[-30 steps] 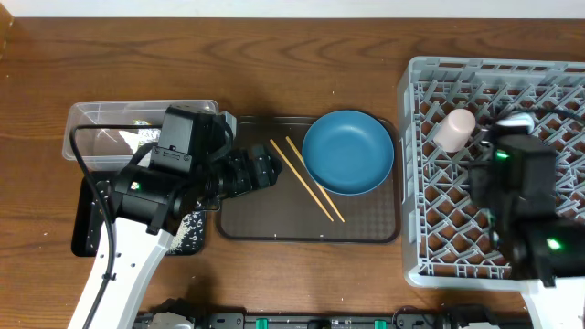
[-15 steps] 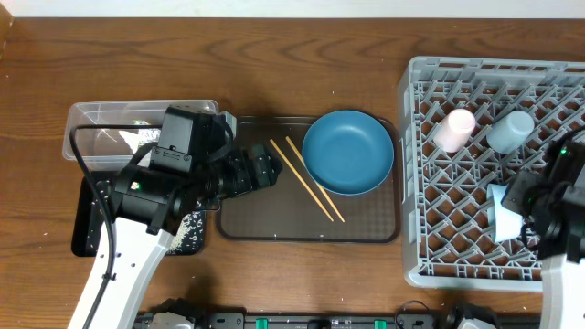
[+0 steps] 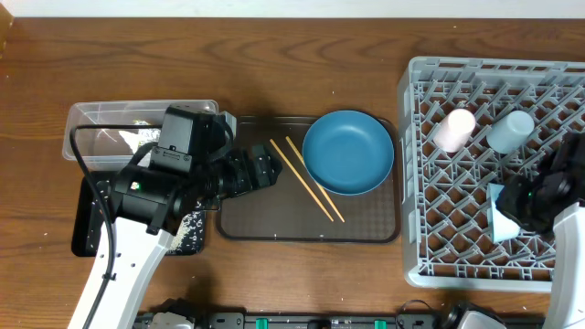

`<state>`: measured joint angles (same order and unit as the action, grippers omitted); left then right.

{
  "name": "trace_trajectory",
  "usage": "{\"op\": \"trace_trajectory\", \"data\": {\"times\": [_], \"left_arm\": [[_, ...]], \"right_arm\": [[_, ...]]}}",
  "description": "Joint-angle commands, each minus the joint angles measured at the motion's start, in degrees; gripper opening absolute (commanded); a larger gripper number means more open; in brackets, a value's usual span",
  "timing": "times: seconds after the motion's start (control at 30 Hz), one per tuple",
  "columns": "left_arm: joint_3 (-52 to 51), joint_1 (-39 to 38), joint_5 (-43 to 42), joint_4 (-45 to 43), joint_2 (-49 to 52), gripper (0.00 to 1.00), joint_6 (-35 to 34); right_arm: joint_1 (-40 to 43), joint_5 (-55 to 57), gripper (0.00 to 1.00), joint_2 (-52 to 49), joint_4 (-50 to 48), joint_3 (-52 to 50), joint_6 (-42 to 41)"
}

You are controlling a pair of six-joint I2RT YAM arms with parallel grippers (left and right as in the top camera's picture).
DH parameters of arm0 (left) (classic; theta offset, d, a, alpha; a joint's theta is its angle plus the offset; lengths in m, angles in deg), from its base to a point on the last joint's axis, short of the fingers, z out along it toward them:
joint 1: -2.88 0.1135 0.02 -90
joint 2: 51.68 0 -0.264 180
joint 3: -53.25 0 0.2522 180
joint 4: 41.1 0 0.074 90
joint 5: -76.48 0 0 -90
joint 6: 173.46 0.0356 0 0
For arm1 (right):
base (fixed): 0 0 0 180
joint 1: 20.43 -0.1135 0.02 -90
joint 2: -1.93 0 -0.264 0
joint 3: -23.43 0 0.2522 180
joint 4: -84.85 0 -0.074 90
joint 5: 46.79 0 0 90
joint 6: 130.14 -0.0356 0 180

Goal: Sort waste into correct bins and load items into the dishwasher rack
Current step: 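Open the right gripper to release the bowl and raise it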

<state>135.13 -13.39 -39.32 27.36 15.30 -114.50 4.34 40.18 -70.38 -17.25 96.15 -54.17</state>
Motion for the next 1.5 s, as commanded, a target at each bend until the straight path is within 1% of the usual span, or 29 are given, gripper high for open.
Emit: {"op": "trace_trajectory", "data": {"times": [0.0,0.1,0.17,0.33,0.7,0.97,1.1,1.2,1.27,1.47], "left_arm": [[0.70,0.24,-0.55,0.11,0.00,0.98,0.79],[0.70,0.24,-0.55,0.11,0.00,0.98,0.79],[0.70,0.24,-0.55,0.11,0.00,0.98,0.79],[0.68,0.24,-0.55,0.11,0.00,0.98,0.79],[0.70,0.24,-0.55,0.11,0.00,0.98,0.79],[0.70,0.24,-0.55,0.11,0.00,0.98,0.79],[0.70,0.24,-0.55,0.11,0.00,0.98,0.79],[0.70,0.24,-0.55,0.11,0.00,0.98,0.79],[0.70,0.24,-0.55,0.11,0.00,0.98,0.79],[0.70,0.24,-0.55,0.11,0.00,0.98,0.79]], "right_arm": [[0.37,-9.25,0.20,-3.06,-0.04,-0.33,3.13],[0.37,-12.96,0.31,-3.45,-0.87,-0.33,5.57],[0.39,-13.81,0.36,-3.45,-1.70,-0.33,5.99],[0.35,-13.75,0.46,-3.45,-2.95,-0.33,5.97],[0.28,-13.70,0.55,-3.56,-3.06,-0.85,5.95],[-0.50,-13.55,0.61,-5.84,-2.29,-2.03,5.95],[-1.25,-14.86,0.63,-6.38,-0.50,-2.03,5.97],[-1.90,-17.86,0.64,-6.34,-0.04,-1.90,6.14],[-2.10,-19.98,0.71,-6.34,0.00,-1.27,7.52],[-2.56,-20.57,0.74,-6.32,2.25,4.59,9.90]]}}
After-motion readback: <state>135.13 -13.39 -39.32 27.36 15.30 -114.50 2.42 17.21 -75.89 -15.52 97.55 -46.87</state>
